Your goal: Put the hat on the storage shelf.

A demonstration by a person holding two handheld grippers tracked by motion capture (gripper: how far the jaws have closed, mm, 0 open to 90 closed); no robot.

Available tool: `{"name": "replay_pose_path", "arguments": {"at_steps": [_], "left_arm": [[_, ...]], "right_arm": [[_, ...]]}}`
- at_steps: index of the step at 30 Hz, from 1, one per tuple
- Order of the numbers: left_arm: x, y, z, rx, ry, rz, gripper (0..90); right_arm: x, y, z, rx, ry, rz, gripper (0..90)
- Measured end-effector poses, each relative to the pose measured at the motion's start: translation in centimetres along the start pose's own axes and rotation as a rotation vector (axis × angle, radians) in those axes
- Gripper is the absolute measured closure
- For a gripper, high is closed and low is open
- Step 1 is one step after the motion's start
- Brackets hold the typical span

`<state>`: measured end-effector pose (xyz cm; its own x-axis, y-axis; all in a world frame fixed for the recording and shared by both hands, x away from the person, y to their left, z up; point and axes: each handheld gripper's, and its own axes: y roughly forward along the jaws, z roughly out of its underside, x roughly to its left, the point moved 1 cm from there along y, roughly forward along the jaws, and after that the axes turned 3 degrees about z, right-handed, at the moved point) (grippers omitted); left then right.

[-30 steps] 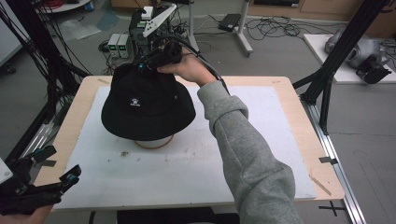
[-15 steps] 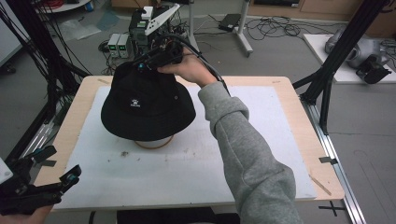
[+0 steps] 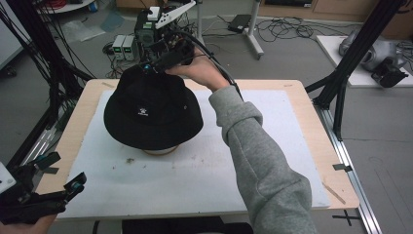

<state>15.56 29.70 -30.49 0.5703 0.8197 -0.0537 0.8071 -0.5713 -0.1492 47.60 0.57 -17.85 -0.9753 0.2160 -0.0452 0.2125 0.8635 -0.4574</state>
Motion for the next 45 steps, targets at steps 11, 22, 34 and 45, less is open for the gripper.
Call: {"name": "replay_pose_path", "arguments": {"at_steps": [11, 22, 34, 45], "left_arm": [[0.0, 0.0, 0.0, -0.003, 0.001, -0.001, 6.3], [-0.2, 0.4, -0.1, 0.004, 0.009, 0.004, 6.3], [0.0, 1.3, -0.7, -0.011, 0.012, 0.027, 6.3], [0.6, 2.5, -1.0, -0.018, 0.004, 0.052, 6.3]], "right_arm": [[0.0, -0.5, 0.2, -0.025, 0.009, -0.005, 0.9], [-0.4, -3.5, 1.9, -0.058, 0.053, 0.058, 0.8], [-0.7, -7.6, 5.1, -0.067, 0.1, 0.134, 0.8], [-0.6, -11.5, 8.3, -0.107, 0.143, 0.211, 0.8]]}}
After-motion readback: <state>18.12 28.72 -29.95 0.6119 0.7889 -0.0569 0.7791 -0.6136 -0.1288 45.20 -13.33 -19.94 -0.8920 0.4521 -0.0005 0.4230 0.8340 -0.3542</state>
